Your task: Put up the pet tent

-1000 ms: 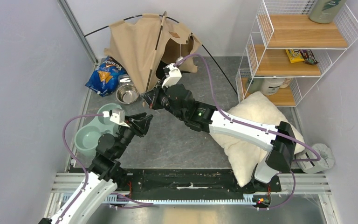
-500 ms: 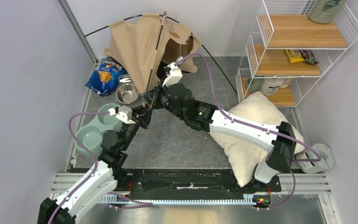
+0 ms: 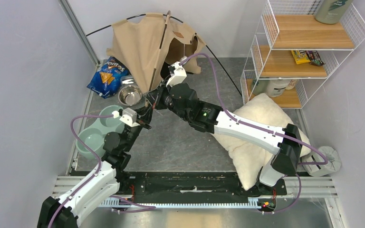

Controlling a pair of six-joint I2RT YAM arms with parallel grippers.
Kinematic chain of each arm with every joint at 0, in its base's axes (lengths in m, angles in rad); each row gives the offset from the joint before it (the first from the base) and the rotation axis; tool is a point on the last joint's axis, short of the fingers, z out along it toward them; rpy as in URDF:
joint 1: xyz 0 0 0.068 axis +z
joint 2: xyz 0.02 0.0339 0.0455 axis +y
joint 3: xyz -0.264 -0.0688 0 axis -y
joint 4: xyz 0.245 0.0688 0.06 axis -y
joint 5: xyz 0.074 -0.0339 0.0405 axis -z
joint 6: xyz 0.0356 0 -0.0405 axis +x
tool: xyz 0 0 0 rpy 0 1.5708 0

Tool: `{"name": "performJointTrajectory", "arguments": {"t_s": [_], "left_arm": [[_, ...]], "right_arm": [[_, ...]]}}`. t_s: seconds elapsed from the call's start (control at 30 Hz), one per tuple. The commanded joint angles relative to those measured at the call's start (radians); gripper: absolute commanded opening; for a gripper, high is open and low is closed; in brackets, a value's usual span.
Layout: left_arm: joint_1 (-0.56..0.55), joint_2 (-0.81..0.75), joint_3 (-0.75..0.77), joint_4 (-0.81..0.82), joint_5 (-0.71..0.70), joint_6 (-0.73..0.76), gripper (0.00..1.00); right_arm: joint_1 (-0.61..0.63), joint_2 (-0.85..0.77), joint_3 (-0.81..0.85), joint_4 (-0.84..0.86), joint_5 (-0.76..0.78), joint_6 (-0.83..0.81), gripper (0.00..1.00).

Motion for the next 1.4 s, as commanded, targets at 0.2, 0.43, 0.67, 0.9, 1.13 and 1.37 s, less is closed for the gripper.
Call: {"name": "performJointTrajectory", "arguments": {"t_s": [0.2,0.43,0.67,0.9,1.13,1.37], "left_arm": [[-0.001,-0.027,0.024,0.054,-0.071,0.046,0.03],[-0.001,-0.067,0.003,-0.002,-0.15,0.056,0.28],[-0.002,-0.019,0.013,0.028,-0.091,0.097,0.36],[-0.002,0.053,0.031,0.106,-0.073,0.139,0.36],[-0.002,0.071,0.056,0.122,-0.093,0.168,0.35],[-0.001,0.064,0.055,0.119,-0.115,0.16,0.43]], "right_arm": [[0.004,-0.02,0.063,0.037,-0.004,0.017,0.0],[0.003,-0.032,0.064,0.034,-0.013,0.023,0.0],[0.003,-0.028,0.069,0.034,-0.025,0.032,0.0],[0.003,-0.024,0.07,0.028,-0.036,0.042,0.0],[0.003,-0.018,0.07,0.027,-0.036,0.049,0.0],[0.002,-0.019,0.069,0.027,-0.038,0.049,0.0]]}}
